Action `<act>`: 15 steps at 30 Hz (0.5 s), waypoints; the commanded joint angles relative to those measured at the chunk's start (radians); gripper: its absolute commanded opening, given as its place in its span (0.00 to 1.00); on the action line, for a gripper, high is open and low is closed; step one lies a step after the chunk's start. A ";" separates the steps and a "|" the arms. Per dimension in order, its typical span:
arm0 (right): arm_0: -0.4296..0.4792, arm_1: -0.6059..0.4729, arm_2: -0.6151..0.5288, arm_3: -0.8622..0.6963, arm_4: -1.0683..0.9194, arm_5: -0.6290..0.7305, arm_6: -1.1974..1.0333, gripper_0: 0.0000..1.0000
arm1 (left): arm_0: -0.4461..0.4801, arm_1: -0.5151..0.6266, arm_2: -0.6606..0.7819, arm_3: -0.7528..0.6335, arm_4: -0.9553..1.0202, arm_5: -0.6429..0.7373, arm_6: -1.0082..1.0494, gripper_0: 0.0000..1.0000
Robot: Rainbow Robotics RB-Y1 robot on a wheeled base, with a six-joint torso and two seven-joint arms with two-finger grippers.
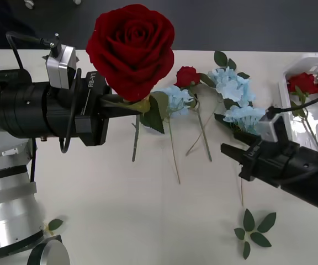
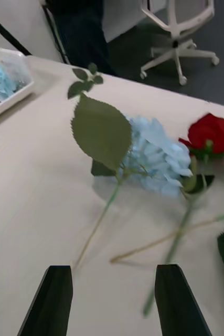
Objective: Put the red flowers into the right box and the blue flowers into the left box
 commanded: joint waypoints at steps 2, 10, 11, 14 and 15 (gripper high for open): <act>-0.083 0.036 0.055 -0.016 0.030 -0.080 0.034 0.46 | -0.030 0.005 0.000 -0.027 0.003 0.003 -0.035 0.00; -0.212 0.049 0.191 -0.017 0.061 -0.103 0.037 0.46 | -0.030 0.005 0.000 -0.027 0.003 0.003 -0.035 0.00; -0.235 0.049 0.220 -0.017 0.062 -0.115 0.037 0.46 | -0.030 0.005 0.000 -0.027 0.003 0.003 -0.035 0.00; -0.294 0.052 0.288 -0.017 0.064 -0.143 0.031 0.46 | -0.030 0.005 0.000 -0.027 0.003 0.003 -0.035 0.00; -0.327 0.058 0.320 -0.017 0.065 -0.151 0.026 0.46 | -0.030 0.005 0.000 -0.027 0.003 0.003 -0.035 0.00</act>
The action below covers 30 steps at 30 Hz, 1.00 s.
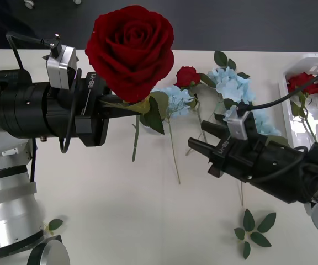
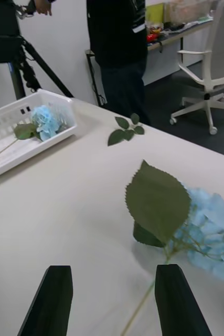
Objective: Put the red flowers into the right box and the blue flowers into the left box
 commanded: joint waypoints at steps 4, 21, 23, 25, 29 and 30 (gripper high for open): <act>-0.133 0.026 0.112 -0.018 0.008 -0.030 0.010 0.46 | -0.030 0.005 0.000 -0.027 0.003 0.002 -0.035 0.00; -0.306 0.191 0.219 0.041 0.008 -0.029 -0.031 0.46 | -0.030 0.005 0.000 -0.027 0.003 0.002 -0.035 0.00; -0.320 0.218 0.226 0.068 0.009 -0.029 -0.034 0.46 | -0.030 0.005 0.000 -0.027 0.003 0.002 -0.035 0.00; -0.332 0.241 0.232 0.092 0.011 -0.029 -0.036 0.46 | -0.030 0.005 0.000 -0.027 0.003 0.002 -0.035 0.00; -0.364 0.290 0.247 0.160 0.009 -0.029 -0.036 0.46 | -0.030 0.005 0.000 -0.027 0.003 0.002 -0.035 0.00; -0.375 0.300 0.255 0.176 0.006 -0.029 -0.040 0.46 | -0.030 0.005 0.000 -0.027 0.003 0.002 -0.035 0.00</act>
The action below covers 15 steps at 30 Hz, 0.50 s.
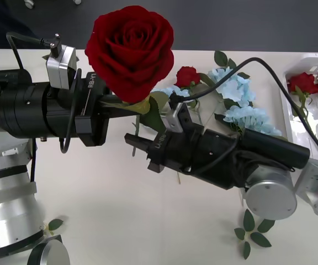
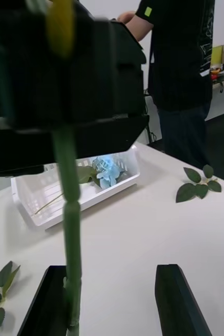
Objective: Put the red flowers into the right box and the blue flowers into the left box
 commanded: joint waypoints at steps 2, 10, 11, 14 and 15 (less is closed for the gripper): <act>-0.056 0.048 0.017 0.061 0.007 -0.005 -0.039 0.46 | -0.030 0.005 0.000 -0.027 0.003 0.002 -0.035 0.00; -0.073 0.047 0.017 0.080 0.002 -0.005 -0.059 0.38 | -0.030 0.005 0.000 -0.027 0.003 0.002 -0.035 0.00; -0.075 0.045 0.017 0.080 0.002 -0.005 -0.061 0.38 | -0.030 0.005 0.000 -0.027 0.003 0.002 -0.035 0.00; -0.075 0.039 0.017 0.072 0.002 -0.005 -0.067 0.14 | -0.030 0.005 0.000 -0.027 0.003 0.002 -0.035 0.00; -0.075 0.036 0.017 0.070 0.001 -0.005 -0.070 0.00 | -0.030 0.005 0.000 -0.027 0.003 0.002 -0.035 0.00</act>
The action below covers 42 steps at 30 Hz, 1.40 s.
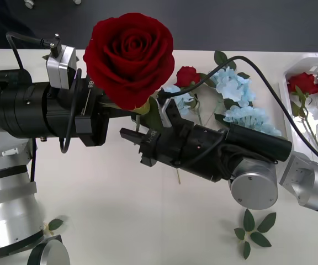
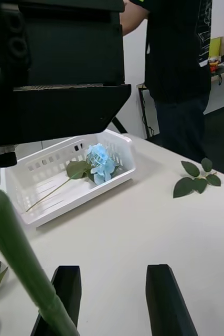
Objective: Put the red flowers into the right box and the blue flowers into the left box
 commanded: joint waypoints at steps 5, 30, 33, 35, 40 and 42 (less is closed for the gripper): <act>-0.014 -0.024 -0.013 -0.024 0.002 -0.005 -0.055 0.00 | -0.030 0.005 0.000 -0.027 0.003 0.002 -0.035 0.00; 0.029 -0.181 -0.013 -0.131 -0.001 -0.091 -0.083 0.00 | -0.030 0.005 0.000 -0.027 0.003 0.002 -0.035 1.00; 0.042 -0.246 -0.015 -0.177 -0.004 -0.137 -0.089 0.00 | -0.030 0.005 0.000 -0.027 0.003 0.002 -0.035 1.00; 0.055 -0.302 -0.013 -0.214 -0.009 -0.176 -0.095 0.00 | -0.030 0.005 0.000 -0.027 0.003 0.002 -0.035 1.00; 0.110 -0.435 -0.017 -0.280 -0.018 -0.295 -0.113 0.00 | -0.030 0.005 0.000 -0.027 0.003 0.002 -0.035 1.00; 0.157 -0.480 -0.038 -0.296 -0.021 -0.368 -0.121 0.00 | -0.030 0.005 0.000 -0.027 0.003 0.002 -0.035 1.00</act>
